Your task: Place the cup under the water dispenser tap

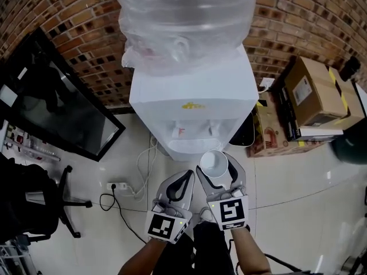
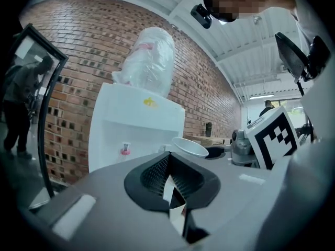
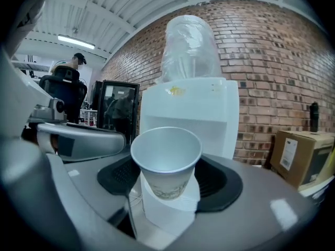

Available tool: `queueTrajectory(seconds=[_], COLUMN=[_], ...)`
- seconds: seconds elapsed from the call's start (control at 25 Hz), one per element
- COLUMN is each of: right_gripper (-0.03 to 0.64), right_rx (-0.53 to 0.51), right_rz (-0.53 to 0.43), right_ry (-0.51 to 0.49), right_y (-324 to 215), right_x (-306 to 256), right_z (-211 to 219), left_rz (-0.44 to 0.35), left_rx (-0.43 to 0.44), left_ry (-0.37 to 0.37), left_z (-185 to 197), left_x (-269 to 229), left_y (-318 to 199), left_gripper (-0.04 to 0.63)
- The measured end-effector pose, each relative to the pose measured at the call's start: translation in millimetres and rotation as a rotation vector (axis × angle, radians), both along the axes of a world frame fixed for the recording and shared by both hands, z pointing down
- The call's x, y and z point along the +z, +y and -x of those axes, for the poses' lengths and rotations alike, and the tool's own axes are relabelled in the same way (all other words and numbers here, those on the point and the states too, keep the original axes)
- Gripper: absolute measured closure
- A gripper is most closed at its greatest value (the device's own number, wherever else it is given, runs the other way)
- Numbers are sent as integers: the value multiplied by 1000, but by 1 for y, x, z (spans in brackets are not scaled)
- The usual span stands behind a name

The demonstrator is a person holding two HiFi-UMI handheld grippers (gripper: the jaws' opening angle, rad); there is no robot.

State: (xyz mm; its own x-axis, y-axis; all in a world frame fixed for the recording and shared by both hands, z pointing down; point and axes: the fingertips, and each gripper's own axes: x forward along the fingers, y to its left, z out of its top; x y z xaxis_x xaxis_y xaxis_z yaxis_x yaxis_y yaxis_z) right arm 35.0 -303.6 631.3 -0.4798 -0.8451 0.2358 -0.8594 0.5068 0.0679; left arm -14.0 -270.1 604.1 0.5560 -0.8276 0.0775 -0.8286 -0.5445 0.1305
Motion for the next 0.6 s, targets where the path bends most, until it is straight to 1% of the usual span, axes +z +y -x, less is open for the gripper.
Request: queueTrajectory(seconds=[0.12, 0.2, 0.32, 0.6], right_gripper=[288, 288, 288, 288], right_rx=[9, 9, 10, 23], right_rz=[22, 19, 32, 60], right_ry=[-1, -1, 14, 43], right_y=[-8, -16, -26, -57], right_x=[23, 39, 64, 116], right_z=[0, 0, 0, -3], left_rz=[3, 2, -3, 13], left_rx=[0, -5, -14, -29], left_ry=[-1, 3, 14, 7], left_z=[0, 1, 3, 8], left_x=[20, 31, 48, 84], left_y=[-8, -14, -21, -28], left_gripper=[603, 603, 603, 603])
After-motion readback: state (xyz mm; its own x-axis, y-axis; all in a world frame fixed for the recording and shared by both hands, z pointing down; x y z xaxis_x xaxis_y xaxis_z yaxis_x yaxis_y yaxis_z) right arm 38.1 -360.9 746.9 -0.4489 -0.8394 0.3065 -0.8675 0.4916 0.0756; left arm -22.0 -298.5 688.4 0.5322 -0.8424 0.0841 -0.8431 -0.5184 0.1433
